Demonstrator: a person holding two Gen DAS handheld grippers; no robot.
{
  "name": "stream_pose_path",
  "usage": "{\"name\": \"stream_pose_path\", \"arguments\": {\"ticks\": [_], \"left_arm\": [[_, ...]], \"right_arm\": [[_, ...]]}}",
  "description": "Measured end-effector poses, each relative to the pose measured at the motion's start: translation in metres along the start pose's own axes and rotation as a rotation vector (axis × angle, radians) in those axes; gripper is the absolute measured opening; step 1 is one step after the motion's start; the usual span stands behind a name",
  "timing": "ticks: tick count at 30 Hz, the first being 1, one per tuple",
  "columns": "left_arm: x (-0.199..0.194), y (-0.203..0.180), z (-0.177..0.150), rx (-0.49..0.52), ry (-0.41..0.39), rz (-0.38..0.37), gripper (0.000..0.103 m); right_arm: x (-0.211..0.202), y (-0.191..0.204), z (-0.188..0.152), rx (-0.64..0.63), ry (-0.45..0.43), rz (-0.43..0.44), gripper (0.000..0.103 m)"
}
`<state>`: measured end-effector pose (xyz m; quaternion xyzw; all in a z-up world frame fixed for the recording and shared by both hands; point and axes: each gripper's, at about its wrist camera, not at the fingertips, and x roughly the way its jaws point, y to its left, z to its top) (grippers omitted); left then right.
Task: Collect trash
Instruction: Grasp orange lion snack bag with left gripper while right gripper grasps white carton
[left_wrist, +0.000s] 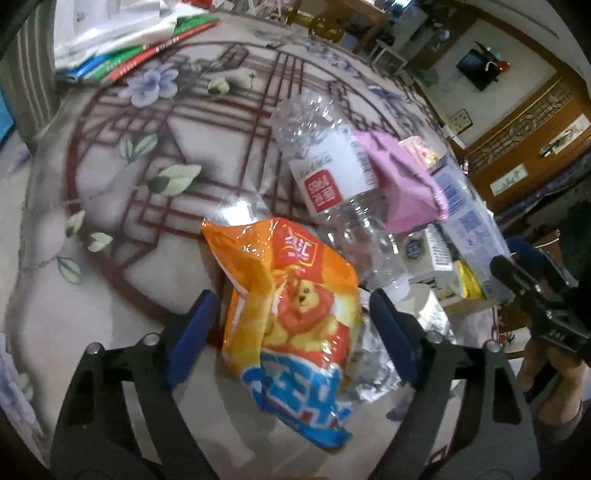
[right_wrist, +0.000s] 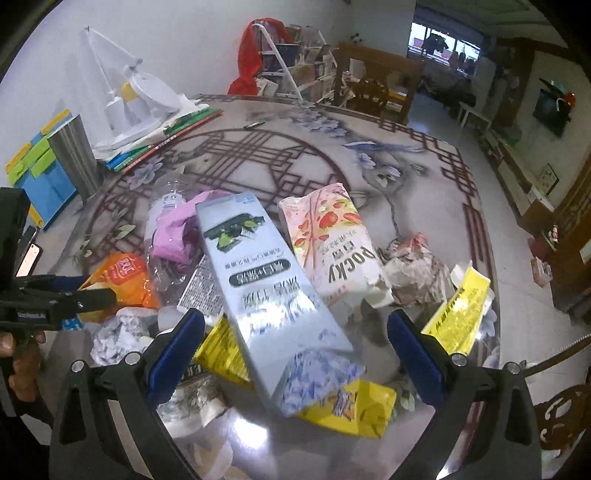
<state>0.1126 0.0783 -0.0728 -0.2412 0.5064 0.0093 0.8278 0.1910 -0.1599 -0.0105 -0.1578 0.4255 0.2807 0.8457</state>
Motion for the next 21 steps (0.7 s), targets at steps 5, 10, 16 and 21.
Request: {"name": "stream_pose_path", "arguments": {"ticks": [5,10,16,21], "left_arm": [[0.006,-0.002,-0.001,0.015,0.011,-0.015,0.073],[0.006,-0.002,-0.002,0.027,0.009,-0.025,0.066],[0.001,-0.013,-0.007,0.103,-0.026,0.024,0.061],[-0.008,-0.011,-0.008,0.101,-0.056,0.038,0.059]], "right_arm": [[0.013,0.006,0.005,-0.038,0.022,0.011,0.090],[0.025,0.007,0.003,-0.036,0.058,0.031,0.070],[0.020,0.007,0.001,-0.033,0.045,0.050,0.047],[0.011,0.007,-0.002,-0.016,0.020,0.060,0.047]]}}
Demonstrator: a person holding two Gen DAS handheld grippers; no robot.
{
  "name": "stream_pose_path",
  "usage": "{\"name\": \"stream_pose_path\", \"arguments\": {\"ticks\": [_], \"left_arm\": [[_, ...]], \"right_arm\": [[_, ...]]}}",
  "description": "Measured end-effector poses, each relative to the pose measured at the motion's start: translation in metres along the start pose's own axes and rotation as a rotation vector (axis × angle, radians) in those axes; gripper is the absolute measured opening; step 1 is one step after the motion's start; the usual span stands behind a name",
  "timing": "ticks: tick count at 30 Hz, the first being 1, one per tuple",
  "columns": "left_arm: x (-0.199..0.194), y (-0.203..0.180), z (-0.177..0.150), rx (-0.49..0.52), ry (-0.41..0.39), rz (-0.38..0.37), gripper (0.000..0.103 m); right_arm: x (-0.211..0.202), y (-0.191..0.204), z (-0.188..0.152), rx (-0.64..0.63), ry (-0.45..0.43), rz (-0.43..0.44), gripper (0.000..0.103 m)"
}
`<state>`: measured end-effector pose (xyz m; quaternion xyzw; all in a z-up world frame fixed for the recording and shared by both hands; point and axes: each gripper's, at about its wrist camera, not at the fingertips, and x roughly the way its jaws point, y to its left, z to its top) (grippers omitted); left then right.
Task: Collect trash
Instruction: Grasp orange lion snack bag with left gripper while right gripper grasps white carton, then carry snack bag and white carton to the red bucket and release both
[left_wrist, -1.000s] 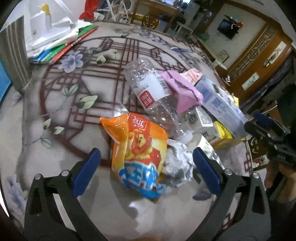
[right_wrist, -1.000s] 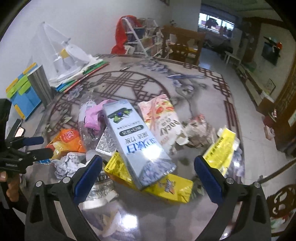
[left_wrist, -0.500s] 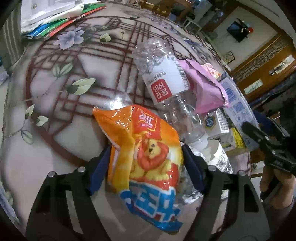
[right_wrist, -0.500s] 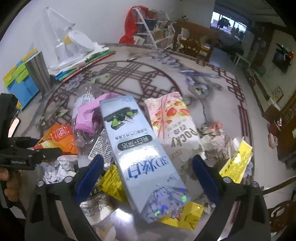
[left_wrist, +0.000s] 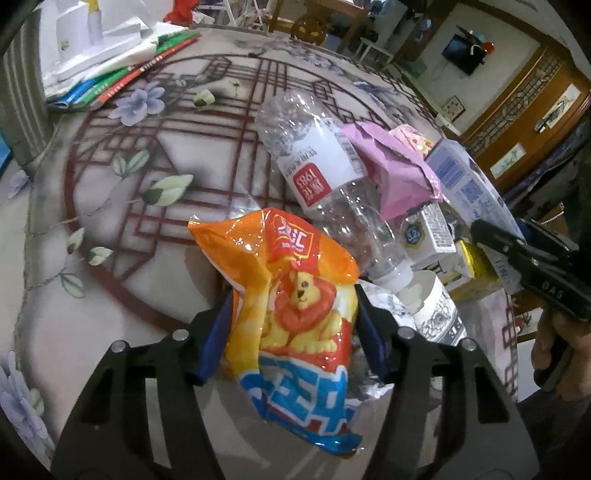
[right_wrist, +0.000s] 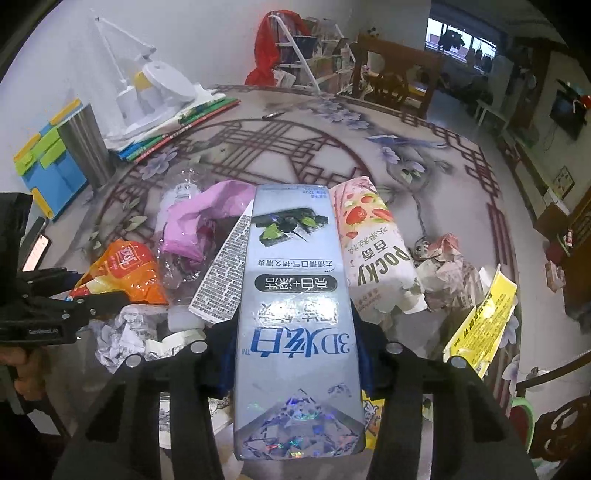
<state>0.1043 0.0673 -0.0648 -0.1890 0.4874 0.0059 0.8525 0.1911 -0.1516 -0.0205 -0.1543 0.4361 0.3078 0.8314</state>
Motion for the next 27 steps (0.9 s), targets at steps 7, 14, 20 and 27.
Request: {"name": "stream_pose_path", "arguments": {"ticks": [7,14,20,27], "left_arm": [[-0.025,0.004,0.005,0.013,-0.088,0.045,0.059],[-0.052,-0.006,0.008,0.064,-0.143,0.061,0.059],[-0.072,-0.038,0.007,0.132,-0.171,0.023,0.059],[-0.079,-0.074,-0.001,0.194,-0.161,-0.026,0.059]], "right_arm": [[-0.022,0.001,0.000,0.029,-0.056,0.002,0.047],[-0.047,0.003,-0.007,0.054,-0.090,0.006,0.047],[-0.076,-0.003,-0.024,0.116,-0.119,-0.001,0.047],[-0.110,-0.020,-0.058,0.198,-0.147,-0.033,0.047]]}}
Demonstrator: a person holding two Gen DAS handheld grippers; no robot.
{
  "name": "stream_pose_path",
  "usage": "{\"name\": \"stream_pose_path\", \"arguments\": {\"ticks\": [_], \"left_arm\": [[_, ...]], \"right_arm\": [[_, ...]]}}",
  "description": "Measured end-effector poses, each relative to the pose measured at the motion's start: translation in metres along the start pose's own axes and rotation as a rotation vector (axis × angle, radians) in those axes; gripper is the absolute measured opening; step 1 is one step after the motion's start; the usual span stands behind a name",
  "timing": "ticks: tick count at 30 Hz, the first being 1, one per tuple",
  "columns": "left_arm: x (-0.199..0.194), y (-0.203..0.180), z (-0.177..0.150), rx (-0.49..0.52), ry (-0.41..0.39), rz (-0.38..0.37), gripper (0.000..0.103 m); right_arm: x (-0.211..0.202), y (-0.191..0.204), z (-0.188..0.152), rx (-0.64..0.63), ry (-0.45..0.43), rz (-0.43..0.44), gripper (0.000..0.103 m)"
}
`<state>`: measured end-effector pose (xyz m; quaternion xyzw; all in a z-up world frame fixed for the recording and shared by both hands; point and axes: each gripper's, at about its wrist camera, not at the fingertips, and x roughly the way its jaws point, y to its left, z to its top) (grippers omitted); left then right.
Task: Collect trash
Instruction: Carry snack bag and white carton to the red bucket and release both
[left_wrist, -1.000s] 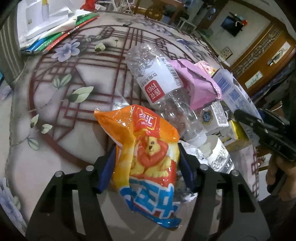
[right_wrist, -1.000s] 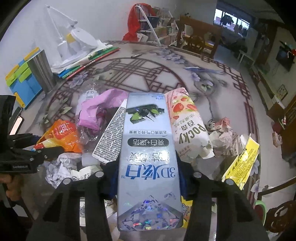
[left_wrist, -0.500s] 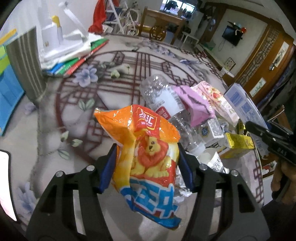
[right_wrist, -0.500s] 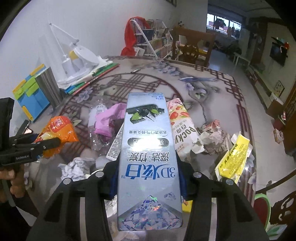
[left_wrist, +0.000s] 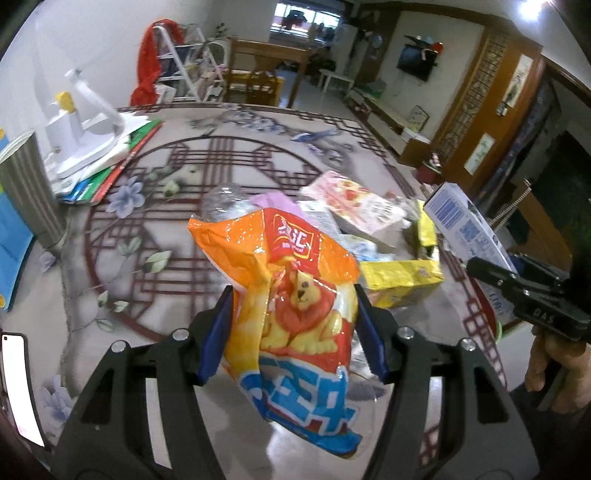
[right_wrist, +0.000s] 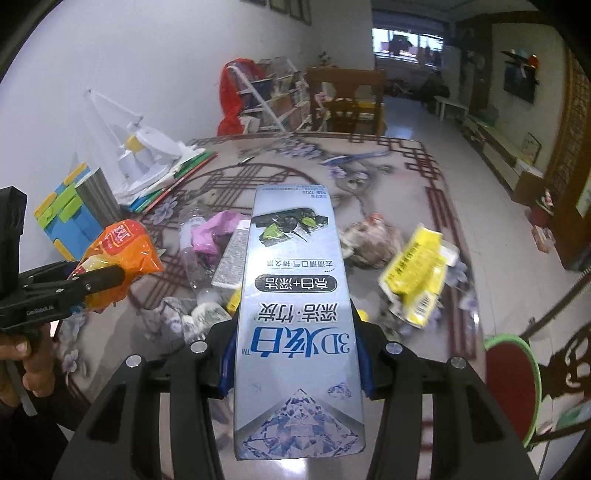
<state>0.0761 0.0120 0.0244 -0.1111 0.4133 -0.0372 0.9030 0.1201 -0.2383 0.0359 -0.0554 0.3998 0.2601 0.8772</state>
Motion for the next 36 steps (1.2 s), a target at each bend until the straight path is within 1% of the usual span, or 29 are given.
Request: {"name": "stream_pose_path", "arguments": {"ticks": [5,11,17,21,29,33,36], "left_arm": [[0.001,-0.026,-0.002,0.035,0.013,-0.041,0.059],[0.005,-0.058,0.000,0.084,0.021,-0.069,0.059],[0.019,-0.097,0.007,0.140,0.038,-0.113,0.059],[0.032,-0.130,0.014,0.176,0.047,-0.162,0.059],[0.060,-0.199,0.024,0.248,0.082,-0.269,0.060],[0.075,-0.233,0.028,0.286,0.102,-0.305,0.060],[0.085,-0.252,0.030,0.308,0.116,-0.324,0.060]], "right_arm": [[-0.018,-0.020,-0.010,0.038,-0.010,-0.025,0.047],[-0.030,-0.042,-0.016,0.074,-0.024,-0.046,0.047],[-0.044,-0.068,-0.021,0.113,-0.040,-0.066,0.047],[-0.054,-0.095,-0.026,0.145,-0.043,-0.102,0.047],[-0.082,-0.165,-0.044,0.227,-0.048,-0.208,0.047],[-0.089,-0.191,-0.056,0.270,-0.044,-0.230,0.047],[-0.093,-0.208,-0.064,0.303,-0.045,-0.247,0.047]]}}
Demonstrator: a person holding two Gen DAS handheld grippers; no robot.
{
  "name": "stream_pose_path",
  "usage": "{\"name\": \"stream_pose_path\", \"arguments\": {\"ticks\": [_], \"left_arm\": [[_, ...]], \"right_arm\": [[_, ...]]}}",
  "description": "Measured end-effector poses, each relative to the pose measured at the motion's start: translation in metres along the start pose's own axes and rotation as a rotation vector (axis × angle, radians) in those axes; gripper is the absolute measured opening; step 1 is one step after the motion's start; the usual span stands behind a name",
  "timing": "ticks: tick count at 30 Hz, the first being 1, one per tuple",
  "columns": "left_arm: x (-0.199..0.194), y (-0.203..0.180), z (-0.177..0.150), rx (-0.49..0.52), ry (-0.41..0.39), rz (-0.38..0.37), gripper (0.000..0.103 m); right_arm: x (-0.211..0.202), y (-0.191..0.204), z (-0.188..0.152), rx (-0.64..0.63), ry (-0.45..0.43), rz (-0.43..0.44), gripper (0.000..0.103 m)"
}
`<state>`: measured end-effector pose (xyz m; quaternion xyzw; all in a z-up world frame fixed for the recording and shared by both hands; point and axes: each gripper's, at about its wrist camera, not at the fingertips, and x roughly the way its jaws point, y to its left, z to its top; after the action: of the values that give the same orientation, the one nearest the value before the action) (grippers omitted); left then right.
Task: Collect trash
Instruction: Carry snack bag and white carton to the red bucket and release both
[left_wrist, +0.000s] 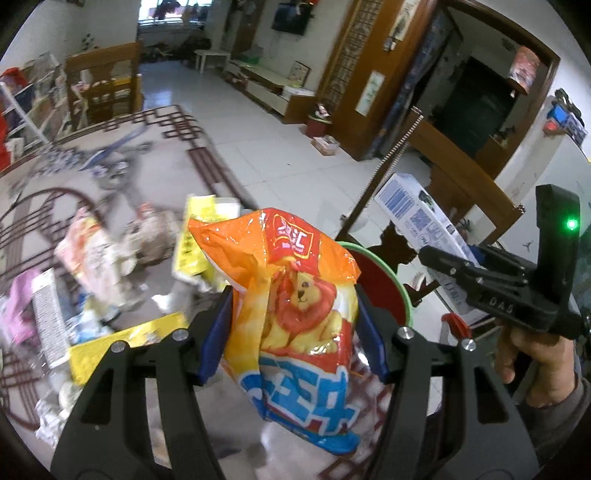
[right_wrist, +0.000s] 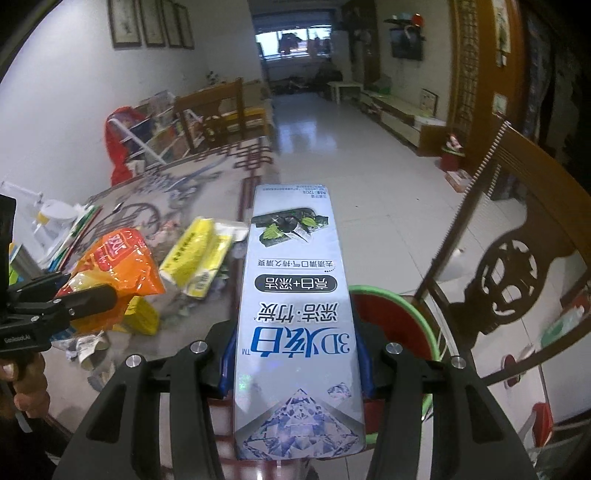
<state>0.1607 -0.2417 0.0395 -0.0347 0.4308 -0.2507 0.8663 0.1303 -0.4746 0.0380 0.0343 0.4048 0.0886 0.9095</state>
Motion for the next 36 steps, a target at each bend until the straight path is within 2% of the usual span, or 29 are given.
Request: {"name": "stream_pose_path", "arguments": {"ticks": [11,20,25,36], "left_arm": [[0.059,-0.047,0.025,0.054,0.070,-0.088,0.060],[0.110,-0.071,0.025,0.044,0.162,-0.170,0.060],[0.124,-0.073,0.029,-0.005,0.180,-0.206,0.061],[0.140,-0.079,0.044,-0.039,0.201,-0.248,0.065]], "right_arm": [[0.010,-0.058,-0.013,0.114,0.021,-0.049,0.047],[0.017,-0.085,-0.021,0.163,0.041,-0.062,0.047],[0.021,-0.091,-0.022,0.170,0.055,-0.067,0.047],[0.031,-0.086,-0.024,0.140,0.095,-0.075,0.049]]}}
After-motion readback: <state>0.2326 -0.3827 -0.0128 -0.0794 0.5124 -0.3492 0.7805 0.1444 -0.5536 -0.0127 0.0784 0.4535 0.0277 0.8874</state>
